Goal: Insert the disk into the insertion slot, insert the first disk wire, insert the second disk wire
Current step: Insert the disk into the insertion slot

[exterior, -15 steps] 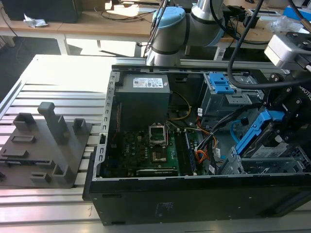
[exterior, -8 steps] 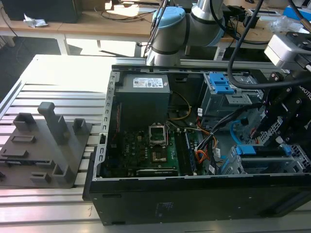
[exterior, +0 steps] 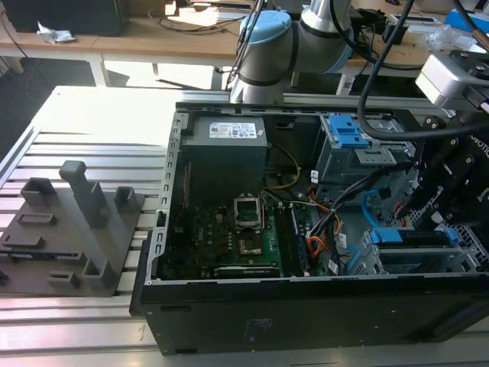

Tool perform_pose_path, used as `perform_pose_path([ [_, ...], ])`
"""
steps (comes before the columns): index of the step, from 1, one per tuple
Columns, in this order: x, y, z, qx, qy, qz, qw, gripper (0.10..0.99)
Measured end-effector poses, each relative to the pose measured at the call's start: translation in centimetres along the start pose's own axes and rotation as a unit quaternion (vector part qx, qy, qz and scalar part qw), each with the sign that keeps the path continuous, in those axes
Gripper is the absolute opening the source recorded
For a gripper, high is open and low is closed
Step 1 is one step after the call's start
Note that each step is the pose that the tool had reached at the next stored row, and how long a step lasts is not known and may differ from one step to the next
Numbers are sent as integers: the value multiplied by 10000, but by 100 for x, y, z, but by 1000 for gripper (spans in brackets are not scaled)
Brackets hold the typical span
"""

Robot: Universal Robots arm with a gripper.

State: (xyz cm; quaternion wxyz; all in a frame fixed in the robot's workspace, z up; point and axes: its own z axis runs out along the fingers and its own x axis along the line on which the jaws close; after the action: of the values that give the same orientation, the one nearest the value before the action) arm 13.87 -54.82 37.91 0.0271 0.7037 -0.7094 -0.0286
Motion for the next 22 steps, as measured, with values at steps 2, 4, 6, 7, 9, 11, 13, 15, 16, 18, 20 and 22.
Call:
perform_pose_path([
  [2,0,0,0,0,0,0,10000,290],
  [4,0,0,0,0,1,0,10000,169],
  [6,0,0,0,0,1,0,10000,110],
  [7,0,0,0,0,1,0,10000,106],
  [9,0,0,0,0,1,0,10000,106],
  [11,0,0,0,0,2,0,10000,106],
  [13,-10,-20,-1,0,2,-1,10000,106],
  [15,-18,-49,3,-4,0,0,10000,106],
  [16,-19,-60,17,-8,1,0,10000,106],
  [18,-18,-83,56,-19,2,0,10000,106],
  [20,-18,-113,82,-25,2,0,10000,106],
  [22,-18,-114,82,-25,3,1,10000,106],
])
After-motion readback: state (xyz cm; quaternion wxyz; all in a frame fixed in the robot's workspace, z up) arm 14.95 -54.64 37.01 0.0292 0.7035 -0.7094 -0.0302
